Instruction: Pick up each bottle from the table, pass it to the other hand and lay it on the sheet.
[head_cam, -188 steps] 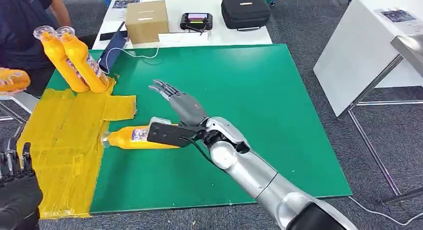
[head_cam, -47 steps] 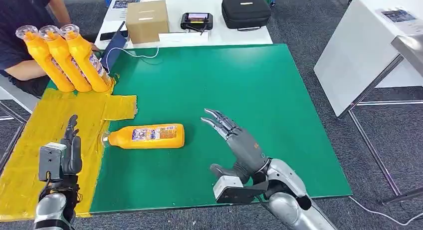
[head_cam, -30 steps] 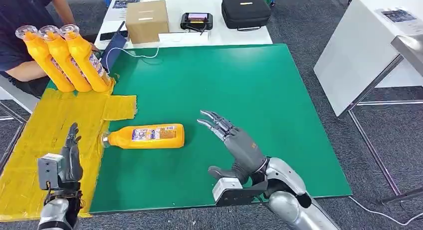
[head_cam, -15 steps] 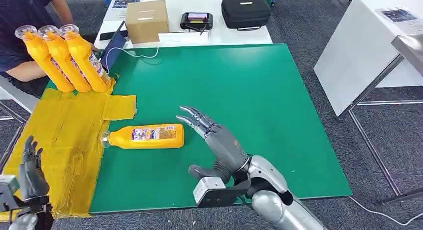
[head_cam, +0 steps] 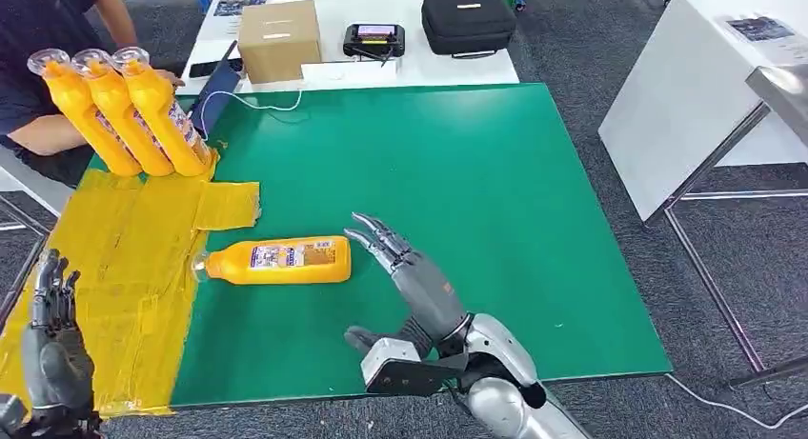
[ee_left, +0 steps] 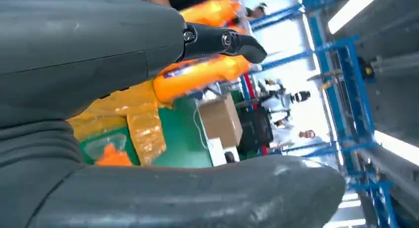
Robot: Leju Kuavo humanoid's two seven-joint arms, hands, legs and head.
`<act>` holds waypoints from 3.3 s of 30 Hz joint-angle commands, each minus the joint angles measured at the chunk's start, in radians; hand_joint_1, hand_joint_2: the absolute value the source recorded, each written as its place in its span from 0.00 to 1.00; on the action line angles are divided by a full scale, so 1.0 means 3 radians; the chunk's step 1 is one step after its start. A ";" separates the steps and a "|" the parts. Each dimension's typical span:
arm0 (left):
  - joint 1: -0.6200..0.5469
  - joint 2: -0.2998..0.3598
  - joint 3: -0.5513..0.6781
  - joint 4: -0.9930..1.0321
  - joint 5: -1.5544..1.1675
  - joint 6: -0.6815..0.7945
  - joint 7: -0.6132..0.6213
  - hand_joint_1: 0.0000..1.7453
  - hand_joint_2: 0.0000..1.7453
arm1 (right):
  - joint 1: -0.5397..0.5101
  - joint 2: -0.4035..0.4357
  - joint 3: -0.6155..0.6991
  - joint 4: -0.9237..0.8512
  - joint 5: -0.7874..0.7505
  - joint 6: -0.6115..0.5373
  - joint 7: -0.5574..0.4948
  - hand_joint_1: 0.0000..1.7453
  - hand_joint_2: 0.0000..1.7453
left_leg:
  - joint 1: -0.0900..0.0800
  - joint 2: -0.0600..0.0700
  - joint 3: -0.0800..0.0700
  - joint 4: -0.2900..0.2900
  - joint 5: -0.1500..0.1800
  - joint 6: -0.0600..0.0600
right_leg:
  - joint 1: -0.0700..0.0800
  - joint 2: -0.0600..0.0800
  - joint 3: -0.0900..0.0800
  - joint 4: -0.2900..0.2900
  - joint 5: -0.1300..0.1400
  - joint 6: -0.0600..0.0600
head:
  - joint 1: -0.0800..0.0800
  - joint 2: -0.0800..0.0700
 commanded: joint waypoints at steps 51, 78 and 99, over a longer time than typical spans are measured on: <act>-0.0050 -0.0024 -0.0201 -0.0073 -0.0038 0.0039 0.0117 0.00 0.00 | 0.0307 0.0224 -0.0478 -0.0249 -0.0563 -0.0129 -0.0208 0.00 0.00 | 0.0004 -0.0001 0.0014 -0.0003 -0.0005 -0.0004 | 0.0001 0.0020 0.0014 -0.0002 -0.0002 -0.0005 | 0.0000 0.0000; -0.0669 0.0141 -0.0554 0.0400 -0.0175 0.0246 0.0509 0.00 0.00 | 0.0743 -0.0096 -0.0708 -0.0655 -0.0417 -0.0033 -0.0375 0.00 0.00 | 0.0002 -0.0034 0.0015 -0.0005 0.0000 -0.0004 | -0.0003 -0.0010 0.0021 -0.0005 -0.0006 -0.0003 | 0.0000 0.0000; -0.0389 0.0239 -0.0049 0.0398 -0.0027 0.0077 0.0367 0.00 0.00 | 0.0095 0.0213 -0.0248 -0.0110 -0.0350 0.0081 -0.0270 0.00 0.00 | 0.0004 -0.0003 0.0020 -0.0004 -0.0005 -0.0005 | 0.0000 0.0023 0.0019 -0.0001 -0.0003 -0.0006 | 0.0000 0.0000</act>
